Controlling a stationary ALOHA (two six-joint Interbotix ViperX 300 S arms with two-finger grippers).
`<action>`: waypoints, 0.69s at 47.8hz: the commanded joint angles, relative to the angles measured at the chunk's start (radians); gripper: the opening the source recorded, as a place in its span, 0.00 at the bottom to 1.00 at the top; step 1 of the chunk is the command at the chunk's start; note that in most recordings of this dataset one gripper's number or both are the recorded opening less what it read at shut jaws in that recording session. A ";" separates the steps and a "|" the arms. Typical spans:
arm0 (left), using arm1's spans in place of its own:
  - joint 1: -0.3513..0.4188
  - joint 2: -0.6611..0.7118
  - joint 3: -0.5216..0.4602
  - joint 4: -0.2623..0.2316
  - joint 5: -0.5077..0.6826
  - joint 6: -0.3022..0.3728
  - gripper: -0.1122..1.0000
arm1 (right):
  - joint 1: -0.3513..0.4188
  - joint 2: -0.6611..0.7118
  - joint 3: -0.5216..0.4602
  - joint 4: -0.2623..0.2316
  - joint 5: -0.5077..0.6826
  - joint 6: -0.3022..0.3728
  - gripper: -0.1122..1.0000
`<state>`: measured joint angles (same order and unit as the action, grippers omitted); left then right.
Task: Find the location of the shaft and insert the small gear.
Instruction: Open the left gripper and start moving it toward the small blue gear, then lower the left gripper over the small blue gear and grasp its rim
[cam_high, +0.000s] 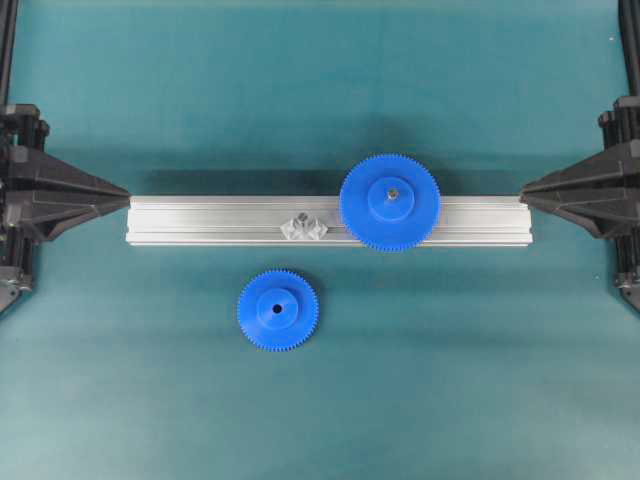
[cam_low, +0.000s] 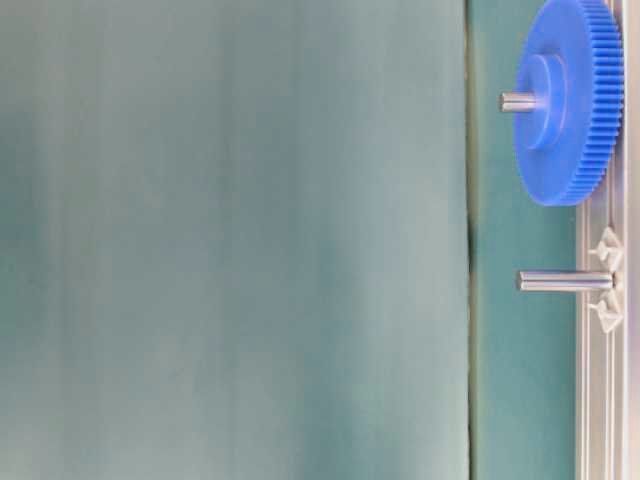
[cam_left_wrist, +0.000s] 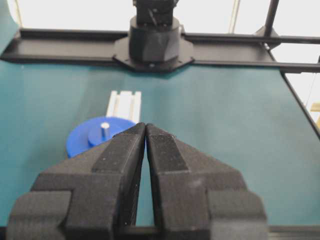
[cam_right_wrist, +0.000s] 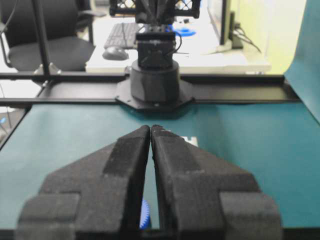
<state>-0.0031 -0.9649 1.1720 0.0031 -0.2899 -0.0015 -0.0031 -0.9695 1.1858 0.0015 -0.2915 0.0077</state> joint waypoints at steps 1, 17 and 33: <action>0.000 0.012 -0.034 0.009 0.018 -0.048 0.20 | 0.005 0.012 -0.014 0.003 0.000 0.000 0.25; -0.049 0.190 -0.173 0.012 0.287 -0.120 0.12 | 0.005 0.015 -0.072 0.020 0.313 0.029 0.30; -0.077 0.423 -0.296 0.012 0.350 -0.118 0.14 | 0.008 0.055 -0.103 0.018 0.523 0.029 0.30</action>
<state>-0.0675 -0.5906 0.9250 0.0123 0.0598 -0.1212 0.0000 -0.9357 1.1106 0.0199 0.2056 0.0307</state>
